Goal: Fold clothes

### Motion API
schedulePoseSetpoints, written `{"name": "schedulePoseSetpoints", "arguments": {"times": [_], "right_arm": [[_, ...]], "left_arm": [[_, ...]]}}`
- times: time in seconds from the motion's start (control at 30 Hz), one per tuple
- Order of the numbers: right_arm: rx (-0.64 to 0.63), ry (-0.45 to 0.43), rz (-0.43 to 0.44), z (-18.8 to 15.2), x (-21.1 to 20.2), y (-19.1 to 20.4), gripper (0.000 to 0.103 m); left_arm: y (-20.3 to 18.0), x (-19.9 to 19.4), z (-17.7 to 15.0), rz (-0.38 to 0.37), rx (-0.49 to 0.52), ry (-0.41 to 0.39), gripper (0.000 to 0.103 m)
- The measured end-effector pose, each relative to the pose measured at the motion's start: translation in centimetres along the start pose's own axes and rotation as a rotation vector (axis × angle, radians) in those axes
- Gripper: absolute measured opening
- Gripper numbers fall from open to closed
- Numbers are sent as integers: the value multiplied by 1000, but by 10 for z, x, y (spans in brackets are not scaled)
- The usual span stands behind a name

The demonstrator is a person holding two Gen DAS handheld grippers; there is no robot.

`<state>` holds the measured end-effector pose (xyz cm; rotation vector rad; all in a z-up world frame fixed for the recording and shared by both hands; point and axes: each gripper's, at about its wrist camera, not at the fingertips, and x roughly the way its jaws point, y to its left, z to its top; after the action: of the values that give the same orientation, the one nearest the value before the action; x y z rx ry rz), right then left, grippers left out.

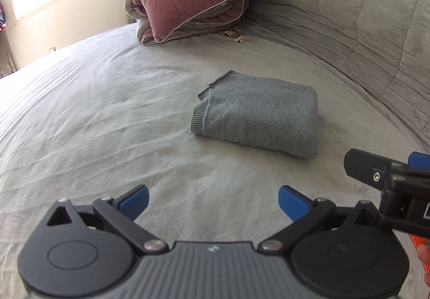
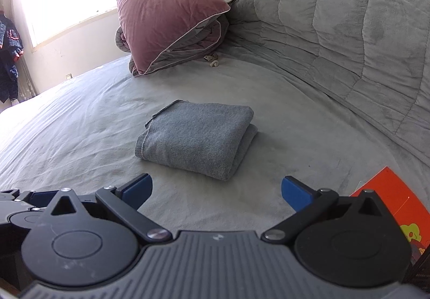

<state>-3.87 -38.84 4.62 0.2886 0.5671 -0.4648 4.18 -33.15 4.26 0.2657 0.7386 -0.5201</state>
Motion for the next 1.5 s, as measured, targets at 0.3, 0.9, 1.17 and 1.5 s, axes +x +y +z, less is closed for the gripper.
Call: {"name": "schedulePoseSetpoints", "arguments": {"times": [0.3, 0.9, 1.17, 1.5], "right_arm": [[-18, 23, -64, 1, 11, -1, 103], [-29, 32, -75, 2, 15, 4, 103], [-35, 40, -71, 2, 12, 6, 103], [-35, 42, -66, 2, 12, 6, 103]], "left_arm": [[-10, 17, 1, 2, -2, 7, 102], [4, 15, -5, 37, 7, 18, 102], [2, 17, -6, 33, 15, 23, 102], [-2, 15, -8, 29, 26, 25, 102]]}}
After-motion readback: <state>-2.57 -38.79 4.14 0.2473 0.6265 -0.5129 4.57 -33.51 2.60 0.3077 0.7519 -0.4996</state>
